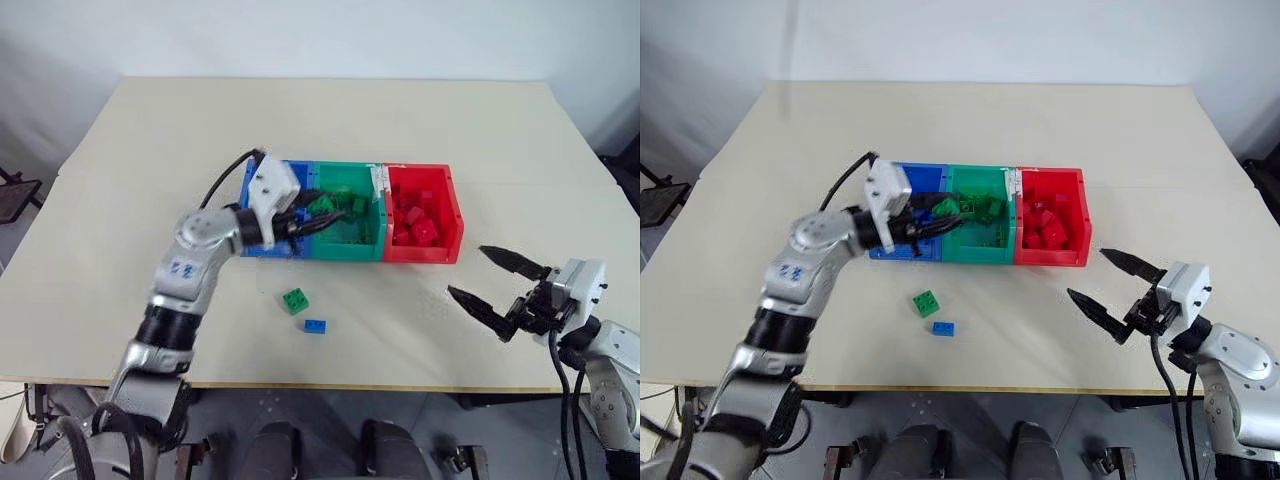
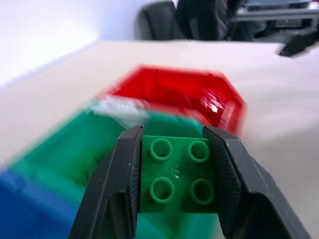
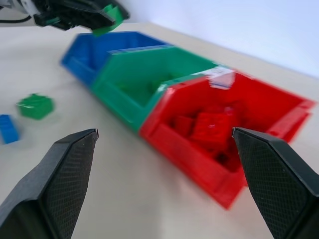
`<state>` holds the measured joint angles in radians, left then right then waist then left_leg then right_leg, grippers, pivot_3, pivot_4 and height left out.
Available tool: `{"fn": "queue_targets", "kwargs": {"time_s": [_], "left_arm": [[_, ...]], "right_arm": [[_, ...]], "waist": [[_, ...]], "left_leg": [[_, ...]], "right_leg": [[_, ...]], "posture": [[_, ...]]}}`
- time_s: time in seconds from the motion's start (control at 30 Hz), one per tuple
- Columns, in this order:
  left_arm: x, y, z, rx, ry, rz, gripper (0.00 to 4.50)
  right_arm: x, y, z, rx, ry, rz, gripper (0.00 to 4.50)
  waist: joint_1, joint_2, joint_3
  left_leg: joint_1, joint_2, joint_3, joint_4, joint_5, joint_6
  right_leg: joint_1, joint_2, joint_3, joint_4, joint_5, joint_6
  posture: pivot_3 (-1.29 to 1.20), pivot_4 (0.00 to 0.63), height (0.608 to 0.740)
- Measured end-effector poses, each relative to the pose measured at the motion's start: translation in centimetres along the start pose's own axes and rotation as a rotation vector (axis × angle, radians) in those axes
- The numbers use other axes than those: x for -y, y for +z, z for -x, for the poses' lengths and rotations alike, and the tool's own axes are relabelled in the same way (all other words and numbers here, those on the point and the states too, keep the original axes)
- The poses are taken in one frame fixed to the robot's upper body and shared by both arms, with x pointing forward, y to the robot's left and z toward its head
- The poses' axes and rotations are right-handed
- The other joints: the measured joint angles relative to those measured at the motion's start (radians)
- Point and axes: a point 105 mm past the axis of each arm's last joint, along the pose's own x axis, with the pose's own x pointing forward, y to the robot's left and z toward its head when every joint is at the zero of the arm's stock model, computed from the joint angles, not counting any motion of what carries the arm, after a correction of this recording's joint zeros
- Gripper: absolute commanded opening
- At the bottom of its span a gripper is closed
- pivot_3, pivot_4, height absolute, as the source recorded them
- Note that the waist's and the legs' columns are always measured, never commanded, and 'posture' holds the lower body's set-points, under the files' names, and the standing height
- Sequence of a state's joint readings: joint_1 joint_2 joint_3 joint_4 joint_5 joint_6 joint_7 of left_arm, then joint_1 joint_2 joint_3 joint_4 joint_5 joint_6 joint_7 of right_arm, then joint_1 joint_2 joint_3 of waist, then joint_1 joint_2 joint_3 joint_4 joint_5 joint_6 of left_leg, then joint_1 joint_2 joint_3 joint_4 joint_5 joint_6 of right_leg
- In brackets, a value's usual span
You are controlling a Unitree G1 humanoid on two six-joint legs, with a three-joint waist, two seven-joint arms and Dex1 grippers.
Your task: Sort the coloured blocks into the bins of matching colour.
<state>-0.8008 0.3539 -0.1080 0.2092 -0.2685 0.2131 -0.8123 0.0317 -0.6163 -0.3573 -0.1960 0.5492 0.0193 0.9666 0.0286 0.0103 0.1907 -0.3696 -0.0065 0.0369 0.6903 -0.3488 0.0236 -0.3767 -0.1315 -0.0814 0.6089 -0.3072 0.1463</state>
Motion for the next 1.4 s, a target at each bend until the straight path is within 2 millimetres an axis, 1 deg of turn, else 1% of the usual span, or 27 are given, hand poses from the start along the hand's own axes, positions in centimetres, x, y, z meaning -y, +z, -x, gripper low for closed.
{"fn": "queue_targets", "kwargs": {"time_s": [0.03, 0.07, 0.1, 0.23, 0.27, 0.3, 0.37, 0.43, 0.5, 0.57, 0.6, 0.7, 0.73, 0.83, 0.9, 0.93, 0.97, 1.0, 1.07, 1.1, 1.17, 1.23, 1.27, 1.37, 1.4], "left_arm": [[-0.2, -0.1, -0.4, 0.000, -0.008, 0.003, 2.26], [-0.4, -0.4, -0.8, -0.015, -0.010, 0.011, 2.48], [-0.6, -0.8, -1.0, -0.029, -0.010, 0.020, 2.82], [-0.5, -1.7, -0.8, -0.052, -0.036, 0.032, 4.01], [-0.4, -1.8, -0.7, -0.058, -0.042, 0.027, 4.37], [-0.5, -2.0, -0.3, -0.067, -0.040, 0.018, 4.47], [-0.7, -2.7, 0.9, -0.090, -0.023, 0.010, 4.47], [-0.6, -3.6, 3.2, -0.113, -0.014, 0.002, 4.47], [-0.1, -4.0, 5.6, -0.119, -0.022, -0.002, 4.47], [0.5, -4.2, 8.5, -0.131, -0.034, -0.024, 4.47], [1.0, -4.4, 10.6, -0.156, -0.035, -0.034, 4.47], [2.2, -5.6, 15.9, -0.276, -0.024, -0.009, 4.47], [2.6, -5.9, 17.3, -0.311, -0.017, 0.014, 4.47], [3.0, -6.2, 20.6, -0.350, 0.042, 0.085, 4.47], [3.1, -6.2, 22.2, -0.370, 0.081, 0.108, 4.47], [3.1, -6.1, 22.6, -0.375, 0.093, 0.110, 4.47], [3.2, -6.0, 22.8, -0.375, 0.097, 0.109, 4.47], [3.4, -5.8, 22.5, -0.370, 0.086, 0.105, 4.47], [3.8, -5.2, 21.4, -0.356, 0.043, 0.085, 4.47], [3.9, -5.0, 20.5, -0.347, 0.017, 0.078, 4.47], [4.7, -4.6, 17.2, -0.327, -0.082, 0.051, 4.47], [6.0, -4.2, 13.8, -0.320, -0.201, 0.023, 4.47], [6.6, -4.1, 12.7, -0.325, -0.243, 0.019, 4.47], [7.9, -4.1, 10.5, -0.354, -0.350, -0.002, 4.47], [8.7, -4.3, 9.5, -0.370, -0.416, -0.014, 4.47]], "right_arm": [[0.0, 0.0, 0.0, -0.001, -0.005, 0.003, 4.50], [0.1, -0.1, 0.0, -0.006, -0.010, 0.008, 4.50], [0.1, -0.1, 0.1, -0.008, -0.014, 0.013, 4.50], [-0.1, -0.1, 0.1, -0.006, -0.024, 0.019, 4.50], [-0.1, 0.0, 0.1, -0.005, -0.023, 0.022, 4.50], [-0.2, 0.1, 0.0, -0.002, -0.019, 0.023, 4.50], [-0.3, 0.1, -0.3, 0.002, -0.007, 0.025, 4.50], [-0.6, 0.3, -1.0, 0.015, 0.031, 0.027, 4.50], [-0.8, 0.5, -1.5, 0.017, 0.074, 0.035, 4.50], [-1.3, 0.6, -2.0, 0.006, 0.149, 0.047, 4.50], [-1.6, 0.6, -2.3, -0.001, 0.197, 0.053, 4.50], [-2.3, 0.0, -2.6, -0.047, 0.323, 0.050, 4.50], [-2.4, -0.3, -2.6, -0.061, 0.352, 0.048, 4.50], [-2.8, -0.8, -3.0, -0.084, 0.434, 0.040, 4.50], [-2.8, -1.0, -3.3, -0.088, 0.466, 0.044, 4.50], [-2.7, -1.0, -3.3, -0.091, 0.471, 0.044, 4.50], [-2.6, -1.1, -3.4, -0.094, 0.473, 0.042, 4.50], [-2.5, -1.2, -3.3, -0.097, 0.475, 0.040, 4.50], [-2.4, -1.2, -3.3, -0.099, 0.479, 0.038, 4.50], [-2.3, -1.3, -3.2, -0.102, 0.478, 0.038, 4.50], [-2.2, -1.5, -2.9, -0.118, 0.477, 0.042, 4.50], [-2.1, -1.7, -2.2, -0.142, 0.471, 0.047, 4.50], [-2.0, -1.8, -1.9, -0.152, 0.462, 0.047, 4.50], [-1.5, -2.1, -0.6, -0.183, 0.419, 0.044, 4.50], [-1.4, -2.2, -0.1, -0.194, 0.398, 0.041, 4.50]], "waist": [[-0.001, 0.000, 0.000], [-0.001, 0.000, 0.000], [-0.003, 0.000, 0.000], [-0.007, 0.000, 0.000], [-0.005, 0.000, 0.000], [-0.005, 0.000, 0.000], [-0.006, 0.000, 0.000], [-0.014, 0.000, 0.000], [-0.016, 0.000, 0.000], [-0.020, 0.000, 0.000], [-0.025, 0.000, 0.000], [-0.030, 0.000, 0.000], [-0.029, 0.000, 0.000], [-0.016, 0.000, 0.000], [-0.012, 0.000, 0.000], [-0.009, 0.000, 0.000], [-0.007, 0.000, 0.000], [-0.004, 0.000, 0.000], [-0.004, 0.000, 0.000], [-0.004, 0.000, 0.000], [0.001, 0.000, 0.000], [-0.001, 0.000, 0.000], [-0.004, 0.000, 0.000], [-0.015, 0.000, 0.000], [-0.013, 0.000, 0.000]], "left_leg": [[0.000, 0.000, 0.000, 0.000, 0.000, 0.000], [0.000, -0.001, 0.001, 0.000, 0.000, 0.000], [0.000, -0.001, 0.001, 0.000, 0.000, 0.000], [0.000, 0.001, 0.001, -0.001, 0.000, 0.000], [0.000, 0.001, 0.001, -0.001, 0.000, 0.000], [0.000, 0.001, 0.000, -0.001, 0.000, 0.000], [0.001, 0.001, -0.001, -0.001, 0.000, 0.000], [0.001, 0.003, -0.001, -0.001, 0.000, 0.000], [0.001, 0.003, -0.001, -0.001, 0.000, 0.000], [0.001, 0.003, -0.001, -0.001, 0.000, 0.000], [0.001, 0.003, -0.001, -0.002, 0.000, 0.000], [0.001, 0.003, -0.002, -0.002, 0.000, 0.000], [0.001, 0.003, -0.002, -0.002, 0.000, 0.000], [0.001, 0.002, -0.004, -0.002, 0.000, 0.001], [0.001, 0.002, -0.004, -0.002, -0.001, 0.001], [0.001, 0.002, -0.004, -0.002, -0.001, 0.001], [0.001, 0.002, -0.004, -0.002, -0.001, 0.001], [0.001, 0.002, -0.005, -0.002, -0.001, 0.001], [0.000, 0.002, -0.005, -0.002, -0.001, 0.001], [0.000, 0.001, -0.005, -0.002, -0.001, 0.001], [0.000, 0.000, -0.006, -0.002, -0.001, 0.001], [0.000, 0.000, -0.004, -0.002, -0.001, 0.001], [0.000, 0.000, -0.003, -0.002, -0.001, 0.001], [0.002, 0.002, 0.000, -0.005, -0.001, 0.001], [0.002, 0.002, 0.000, -0.005, -0.001, 0.001]], "right_leg": [[0.000, 0.000, 0.000, 0.000, 0.000, 0.000], [0.000, 0.001, 0.000, 0.000, 0.000, 0.000], [0.000, 0.001, 0.000, 0.000, 0.000, 0.000], [-0.001, 0.002, 0.000, 0.000, 0.000, 0.000], [-0.001, 0.002, 0.000, 0.000, 0.000, 0.000], [-0.001, 0.001, 0.000, 0.000, 0.000, 0.000], [-0.001, 0.001, 0.001, 0.000, 0.000, 0.000], [-0.002, 0.002, 0.002, 0.001, 0.000, 0.000], [-0.002, 0.001, 0.002, 0.001, 0.000, 0.000], [-0.002, 0.001, 0.002, 0.001, 0.000, 0.000], [-0.002, 0.000, 0.002, 0.000, 0.000, 0.000], [-0.002, 0.000, 0.002, 0.000, 0.000, 0.000], [-0.002, -0.001, 0.001, 0.000, 0.000, 0.000], [-0.001, -0.003, 0.001, 0.000, 0.000, -0.001], [-0.001, -0.003, 0.001, 0.000, 0.000, -0.001], [-0.001, -0.003, 0.001, 0.000, 0.000, -0.001], [-0.001, -0.003, 0.001, 0.000, 0.000, -0.001], [-0.001, -0.004, 0.000, 0.000, 0.000, -0.001], [-0.001, -0.004, 0.000, -0.001, 0.000, -0.001], [-0.001, -0.004, 0.000, -0.001, 0.000, -0.001], [0.000, -0.004, -0.001, 0.000, 0.000, -0.001], [0.000, -0.004, 0.000, 0.000, 0.000, -0.001], [-0.001, -0.003, 0.000, 0.000, 0.000, -0.001], [-0.002, 0.000, 0.001, -0.001, 0.000, -0.001], [-0.002, 0.000, 0.001, -0.001, 0.000, -0.001]], "posture": [[0.00, 0.150, 0.740], [0.00, 0.150, 0.740], [0.00, 0.150, 0.740], [0.00, 0.150, 0.740], [0.00, 0.150, 0.740], [0.00, 0.150, 0.740], [0.00, 0.150, 0.740], [0.00, 0.150, 0.740], [0.00, 0.150, 0.740], [0.00, 0.150, 0.740], [0.00, 0.150, 0.740], [0.00, 0.150, 0.740], [0.00, 0.150, 0.740], [0.00, 0.150, 0.740], [0.00, 0.150, 0.740], [0.00, 0.150, 0.740], [0.00, 0.150, 0.740], [0.00, 0.150, 0.740], [0.00, 0.150, 0.740], [0.00, 0.150, 0.740], [0.00, 0.150, 0.740], [0.00, 0.150, 0.740], [0.00, 0.150, 0.740], [0.00, 0.150, 0.740], [0.00, 0.150, 0.740]]}}
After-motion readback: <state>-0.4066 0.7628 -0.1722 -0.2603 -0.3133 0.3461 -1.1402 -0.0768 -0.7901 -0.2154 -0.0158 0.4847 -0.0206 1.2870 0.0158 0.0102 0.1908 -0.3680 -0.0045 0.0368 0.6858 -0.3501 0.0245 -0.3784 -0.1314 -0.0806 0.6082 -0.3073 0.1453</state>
